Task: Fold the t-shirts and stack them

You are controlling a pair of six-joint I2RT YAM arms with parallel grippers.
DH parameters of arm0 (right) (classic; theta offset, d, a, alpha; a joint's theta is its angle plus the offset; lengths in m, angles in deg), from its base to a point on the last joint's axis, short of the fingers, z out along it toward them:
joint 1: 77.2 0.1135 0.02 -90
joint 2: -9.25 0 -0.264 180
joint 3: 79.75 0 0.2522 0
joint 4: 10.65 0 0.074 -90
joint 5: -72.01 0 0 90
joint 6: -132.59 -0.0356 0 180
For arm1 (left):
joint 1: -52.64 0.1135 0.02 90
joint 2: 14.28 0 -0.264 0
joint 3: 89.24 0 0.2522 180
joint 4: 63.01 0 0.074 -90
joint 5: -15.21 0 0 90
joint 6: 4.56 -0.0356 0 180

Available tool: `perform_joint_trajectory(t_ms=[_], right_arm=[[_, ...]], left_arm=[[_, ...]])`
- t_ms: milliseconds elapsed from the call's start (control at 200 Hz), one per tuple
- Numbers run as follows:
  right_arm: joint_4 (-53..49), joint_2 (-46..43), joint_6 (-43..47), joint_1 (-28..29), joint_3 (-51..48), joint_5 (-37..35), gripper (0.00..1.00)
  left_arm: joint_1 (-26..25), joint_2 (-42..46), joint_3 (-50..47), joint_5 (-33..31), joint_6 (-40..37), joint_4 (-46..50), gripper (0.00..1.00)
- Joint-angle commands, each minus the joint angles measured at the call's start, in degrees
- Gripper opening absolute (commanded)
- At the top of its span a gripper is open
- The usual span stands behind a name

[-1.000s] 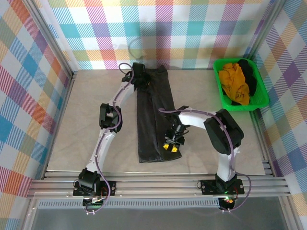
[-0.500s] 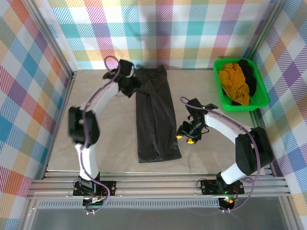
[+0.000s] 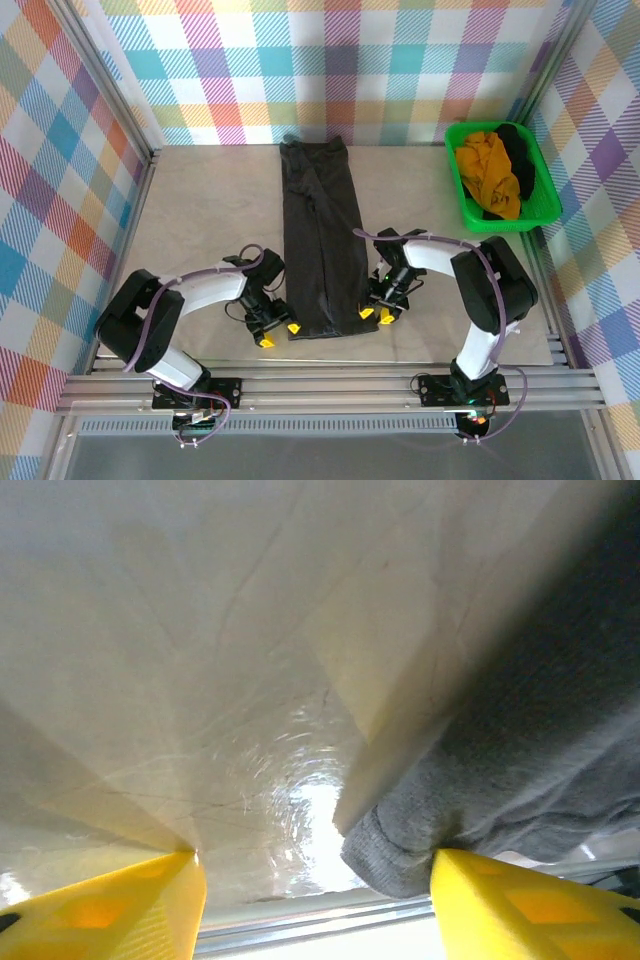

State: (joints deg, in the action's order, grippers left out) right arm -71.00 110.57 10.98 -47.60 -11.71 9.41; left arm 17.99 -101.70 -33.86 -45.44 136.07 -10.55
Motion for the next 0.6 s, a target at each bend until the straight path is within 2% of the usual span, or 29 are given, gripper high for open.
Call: perform_joint_trajectory(t_ms=[0, 135, 285, 385, 445, 510, 595], right_arm=[[2.6, 2.6, 0.2, 1.6, 0.4, 2.8, 0.42], [2.3, 4.3, -0.7, 2.5, 3.5, 3.7, 0.39], [-0.5, 4.7, -1.6, 3.5, 6.3, 4.1, 0.38], [-0.2, 5.1, -2.7, 3.5, 6.3, 3.4, 0.31], [0.2, 5.7, -3.4, 3.5, 6.2, 2.8, 0.23], [-0.1, 6.0, -3.9, 3.5, 6.1, 2.2, 0.15], [-0.5, 4.4, -5.0, 3.5, 4.9, 0.8, 0.05]], left_arm=[[-1.9, -0.7, -2.9, 3.7, 7.7, -14.4, 0.61], [-4.0, -4.6, 0.3, 2.6, 7.0, -14.3, 0.56], [-3.9, -2.8, 4.6, 0.0, 6.4, -11.0, 0.54], [-3.9, -5.1, 4.9, 0.1, 6.3, -12.8, 0.51], [-3.7, -7.4, 4.9, 0.0, 6.6, -15.0, 0.43], [-3.5, -8.9, 5.5, -0.6, 7.0, -16.5, 0.29], [-3.4, -9.1, 7.5, -1.9, 5.3, -13.1, 0.09]])
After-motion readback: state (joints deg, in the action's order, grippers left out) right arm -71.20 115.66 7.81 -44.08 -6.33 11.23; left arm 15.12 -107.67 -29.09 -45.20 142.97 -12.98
